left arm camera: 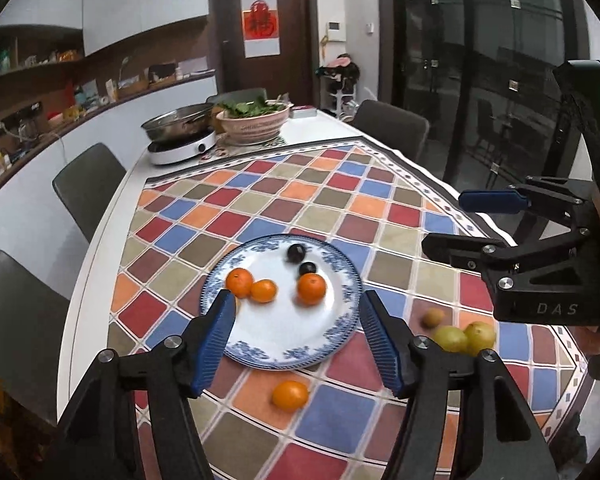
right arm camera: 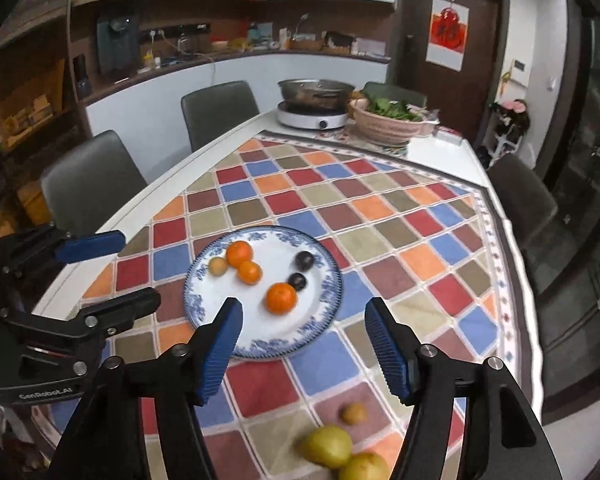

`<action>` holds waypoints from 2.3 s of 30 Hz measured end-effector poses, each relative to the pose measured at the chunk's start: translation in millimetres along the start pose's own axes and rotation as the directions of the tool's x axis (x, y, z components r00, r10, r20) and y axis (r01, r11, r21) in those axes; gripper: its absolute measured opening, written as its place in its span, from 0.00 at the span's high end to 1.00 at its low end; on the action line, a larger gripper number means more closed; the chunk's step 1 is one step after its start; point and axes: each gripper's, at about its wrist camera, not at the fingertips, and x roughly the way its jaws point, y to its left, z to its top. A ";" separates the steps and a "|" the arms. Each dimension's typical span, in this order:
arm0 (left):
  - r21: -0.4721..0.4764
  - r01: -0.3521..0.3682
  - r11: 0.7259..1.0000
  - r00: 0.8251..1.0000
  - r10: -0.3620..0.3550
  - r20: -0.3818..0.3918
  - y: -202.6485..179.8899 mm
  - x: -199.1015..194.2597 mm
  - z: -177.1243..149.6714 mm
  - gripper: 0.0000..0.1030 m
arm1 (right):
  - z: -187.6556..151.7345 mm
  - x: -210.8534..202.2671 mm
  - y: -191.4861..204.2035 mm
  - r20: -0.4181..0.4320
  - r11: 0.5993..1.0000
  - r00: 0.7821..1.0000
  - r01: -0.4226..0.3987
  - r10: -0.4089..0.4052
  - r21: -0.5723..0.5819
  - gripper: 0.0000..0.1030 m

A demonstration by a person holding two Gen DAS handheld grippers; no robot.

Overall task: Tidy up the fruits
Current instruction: 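Move both tools to the two green-yellow pears on the table, then grasp a pear with the left tool while the right tool grasps the other pear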

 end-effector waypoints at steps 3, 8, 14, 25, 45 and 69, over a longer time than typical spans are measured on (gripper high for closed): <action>0.035 0.013 0.999 1.000 -0.013 0.007 -18.6 -6.9 -4.0 0.37 | -13.3 -16.6 -7.5 0.009 0.999 0.999 0.040 -0.040 -0.003 0.38; 0.106 0.032 0.994 0.999 -0.034 0.017 -49.0 -13.1 -10.7 0.31 | -38.2 -34.9 -23.4 -0.006 0.998 0.998 0.070 -0.070 -0.002 0.38; 0.211 0.067 0.975 0.998 -0.069 0.005 -84.3 -8.5 -18.3 0.29 | -70.7 -44.5 -40.6 -0.054 0.996 0.995 0.086 -0.086 0.007 0.38; 0.406 0.176 0.897 0.984 -0.147 -0.101 -126.5 23.8 -28.6 0.29 | -114.2 -29.5 -54.6 -0.199 0.994 0.975 0.087 -0.097 -0.060 0.38; 0.520 0.369 0.770 0.923 -0.239 -0.302 -148.0 101.2 -49.3 0.26 | -157.2 39.2 -56.9 -0.397 0.995 0.918 -0.057 0.018 -0.086 0.38; 0.519 0.486 0.703 0.868 -0.319 -0.381 -154.1 137.4 -51.2 0.43 | -159.6 64.9 -64.3 -0.385 0.992 0.919 -0.116 0.086 -0.056 0.45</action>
